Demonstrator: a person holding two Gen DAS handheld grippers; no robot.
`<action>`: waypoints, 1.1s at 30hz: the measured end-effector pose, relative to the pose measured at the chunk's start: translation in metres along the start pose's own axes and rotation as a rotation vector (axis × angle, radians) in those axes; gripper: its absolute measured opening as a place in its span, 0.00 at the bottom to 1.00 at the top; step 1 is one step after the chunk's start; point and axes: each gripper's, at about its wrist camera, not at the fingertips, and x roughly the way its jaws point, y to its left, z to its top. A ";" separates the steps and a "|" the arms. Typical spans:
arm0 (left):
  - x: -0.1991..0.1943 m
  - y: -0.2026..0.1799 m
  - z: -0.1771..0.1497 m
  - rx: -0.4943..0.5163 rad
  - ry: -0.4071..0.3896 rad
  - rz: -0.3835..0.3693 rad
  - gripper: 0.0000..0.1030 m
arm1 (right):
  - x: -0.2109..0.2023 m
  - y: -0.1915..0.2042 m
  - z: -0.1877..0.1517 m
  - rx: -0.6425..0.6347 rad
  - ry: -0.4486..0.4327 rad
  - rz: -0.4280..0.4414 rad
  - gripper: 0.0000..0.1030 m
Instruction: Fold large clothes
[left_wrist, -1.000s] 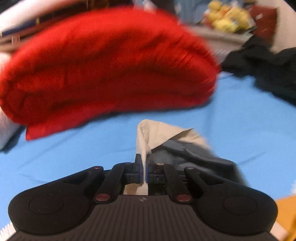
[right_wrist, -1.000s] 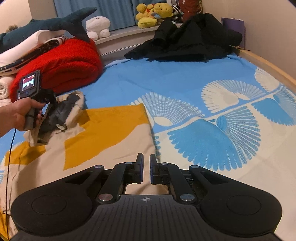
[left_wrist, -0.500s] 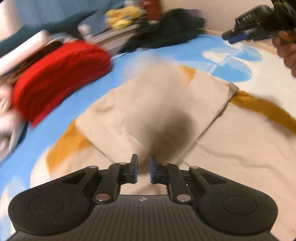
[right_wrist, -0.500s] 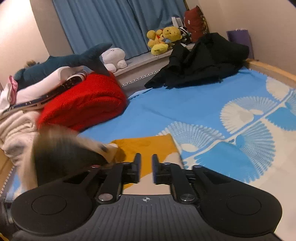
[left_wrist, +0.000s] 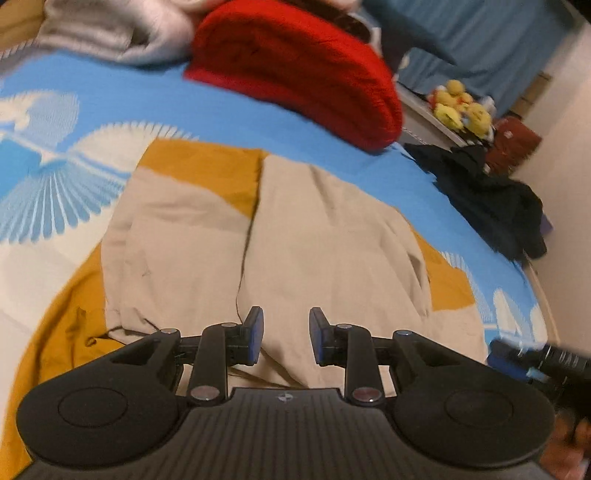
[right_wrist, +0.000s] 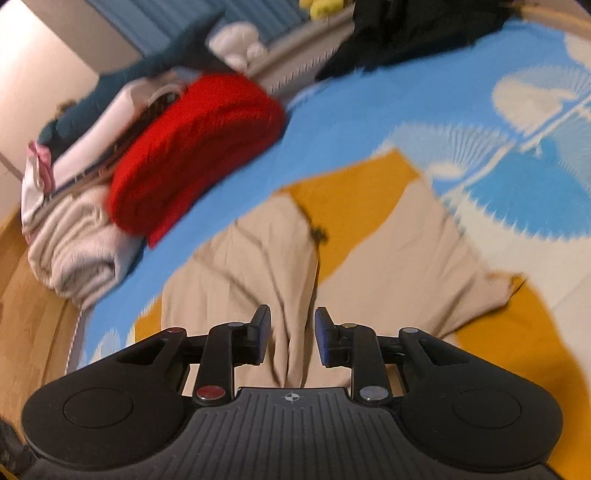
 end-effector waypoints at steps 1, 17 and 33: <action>-0.001 0.009 -0.003 -0.021 0.006 -0.012 0.29 | 0.006 0.003 -0.004 -0.006 0.019 0.001 0.26; 0.058 0.039 -0.008 -0.211 0.102 -0.043 0.33 | 0.060 0.019 -0.035 -0.043 0.204 0.000 0.17; 0.051 0.026 -0.009 -0.119 0.111 0.098 0.26 | 0.060 -0.005 -0.031 0.015 0.186 -0.202 0.04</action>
